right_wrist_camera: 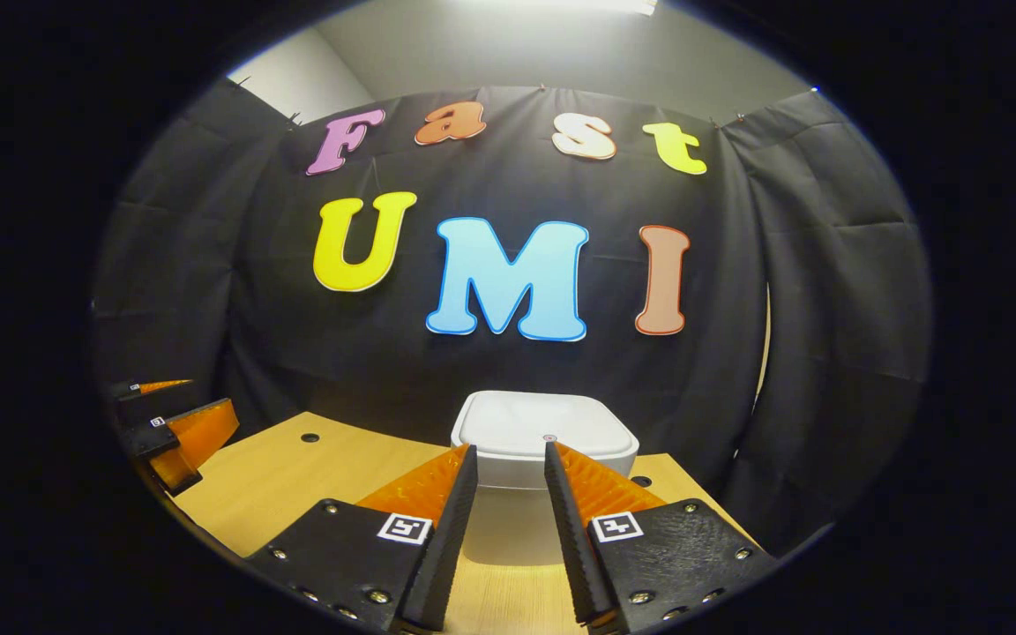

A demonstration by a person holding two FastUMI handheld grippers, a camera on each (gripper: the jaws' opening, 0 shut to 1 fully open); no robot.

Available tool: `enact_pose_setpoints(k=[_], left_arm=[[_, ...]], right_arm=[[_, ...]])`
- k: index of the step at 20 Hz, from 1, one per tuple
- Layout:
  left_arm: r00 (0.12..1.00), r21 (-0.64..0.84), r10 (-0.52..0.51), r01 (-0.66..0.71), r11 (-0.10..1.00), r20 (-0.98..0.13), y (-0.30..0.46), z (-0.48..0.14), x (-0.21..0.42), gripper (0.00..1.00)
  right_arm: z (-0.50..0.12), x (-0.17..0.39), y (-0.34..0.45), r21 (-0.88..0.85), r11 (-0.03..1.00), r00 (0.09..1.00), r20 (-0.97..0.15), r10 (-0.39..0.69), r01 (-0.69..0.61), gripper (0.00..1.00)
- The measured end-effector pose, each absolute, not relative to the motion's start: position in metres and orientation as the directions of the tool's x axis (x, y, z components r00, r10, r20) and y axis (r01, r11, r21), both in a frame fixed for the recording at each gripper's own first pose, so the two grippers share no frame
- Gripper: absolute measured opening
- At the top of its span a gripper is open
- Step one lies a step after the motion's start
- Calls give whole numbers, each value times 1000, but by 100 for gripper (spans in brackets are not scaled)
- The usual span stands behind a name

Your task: Press the lid of the desktop garbage bin to open it, pick up the crumpled paper on the desktop and throw it into the bin, then pick up the pop can on the desktop and drop it into the bin, and finally close the garbage bin lid.

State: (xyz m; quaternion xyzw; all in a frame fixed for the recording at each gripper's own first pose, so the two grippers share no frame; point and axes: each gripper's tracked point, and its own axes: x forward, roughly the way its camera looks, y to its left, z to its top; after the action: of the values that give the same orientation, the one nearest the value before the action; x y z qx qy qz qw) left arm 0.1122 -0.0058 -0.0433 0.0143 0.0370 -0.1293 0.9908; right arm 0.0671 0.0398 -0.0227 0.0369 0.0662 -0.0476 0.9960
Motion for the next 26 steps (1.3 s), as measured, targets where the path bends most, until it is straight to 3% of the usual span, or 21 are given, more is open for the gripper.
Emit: enact_pose_setpoints(k=[4,6,7,12,18,26], left_arm=[[966,27,-247,250,968,-70,-14,-39,111,96],[967,30,-243,246,969,-71,-16,-39,109,96],[968,31,-240,243,970,-74,-17,-40,108,96],[972,31,-218,221,975,-89,-15,-43,103,96],[976,34,-192,196,980,-101,-9,-47,100,96],[982,55,-160,167,984,-102,3,-45,98,96]], right_arm=[[-27,72,37,85,993,987,-145,-73,86,52],[-30,77,14,83,982,976,-152,-154,168,51],[-27,78,9,102,981,978,-146,-152,167,10],[-36,89,-3,199,965,976,-170,-134,168,10],[-34,114,-16,178,972,981,-143,-129,154,7],[-62,158,-13,127,986,969,-235,-80,112,7]])
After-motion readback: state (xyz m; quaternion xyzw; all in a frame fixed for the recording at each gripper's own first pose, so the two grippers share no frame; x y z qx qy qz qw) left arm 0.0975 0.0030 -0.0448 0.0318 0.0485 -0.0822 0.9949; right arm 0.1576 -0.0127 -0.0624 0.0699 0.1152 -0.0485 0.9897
